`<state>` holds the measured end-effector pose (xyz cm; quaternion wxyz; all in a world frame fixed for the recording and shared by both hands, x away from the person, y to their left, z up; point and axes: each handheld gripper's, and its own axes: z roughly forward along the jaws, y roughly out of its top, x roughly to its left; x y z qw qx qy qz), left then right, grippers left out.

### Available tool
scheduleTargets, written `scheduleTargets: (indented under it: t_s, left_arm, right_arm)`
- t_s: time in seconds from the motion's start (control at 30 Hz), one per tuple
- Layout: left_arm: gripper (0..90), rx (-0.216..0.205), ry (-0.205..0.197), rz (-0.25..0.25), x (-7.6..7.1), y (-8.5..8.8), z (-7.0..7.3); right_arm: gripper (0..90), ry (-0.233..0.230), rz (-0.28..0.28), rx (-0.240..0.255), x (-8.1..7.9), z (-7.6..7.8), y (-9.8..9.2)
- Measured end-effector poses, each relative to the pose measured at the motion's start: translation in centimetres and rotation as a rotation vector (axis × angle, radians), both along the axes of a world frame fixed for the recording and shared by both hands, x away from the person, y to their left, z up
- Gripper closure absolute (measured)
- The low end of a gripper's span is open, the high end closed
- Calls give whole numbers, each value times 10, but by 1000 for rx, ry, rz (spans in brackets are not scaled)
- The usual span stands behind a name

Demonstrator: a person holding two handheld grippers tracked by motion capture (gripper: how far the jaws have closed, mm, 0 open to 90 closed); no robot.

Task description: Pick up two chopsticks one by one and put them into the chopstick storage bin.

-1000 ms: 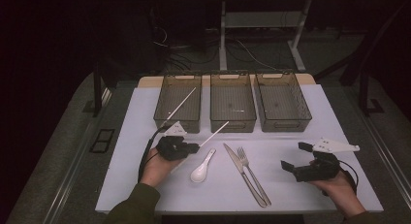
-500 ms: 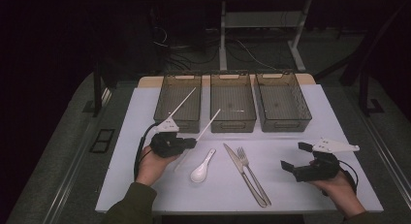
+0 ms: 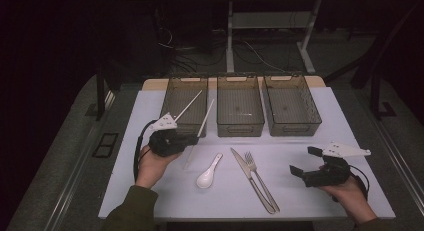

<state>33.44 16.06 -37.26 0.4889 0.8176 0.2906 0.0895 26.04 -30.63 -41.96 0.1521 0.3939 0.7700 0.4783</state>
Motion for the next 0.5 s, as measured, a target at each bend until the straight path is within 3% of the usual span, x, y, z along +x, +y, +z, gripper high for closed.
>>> scheduleTargets:
  t_s: [0.23, 0.5]
  left_arm:
    - [849, 3, -28, 18, 18, 5, 22]
    - [848, -5, -68, 51, 46, 14, 58]
  right_arm:
    - [8, 2, -5, 3, 0, 0, -1]
    - [9, 9, -6, 6, 0, 0, -1]
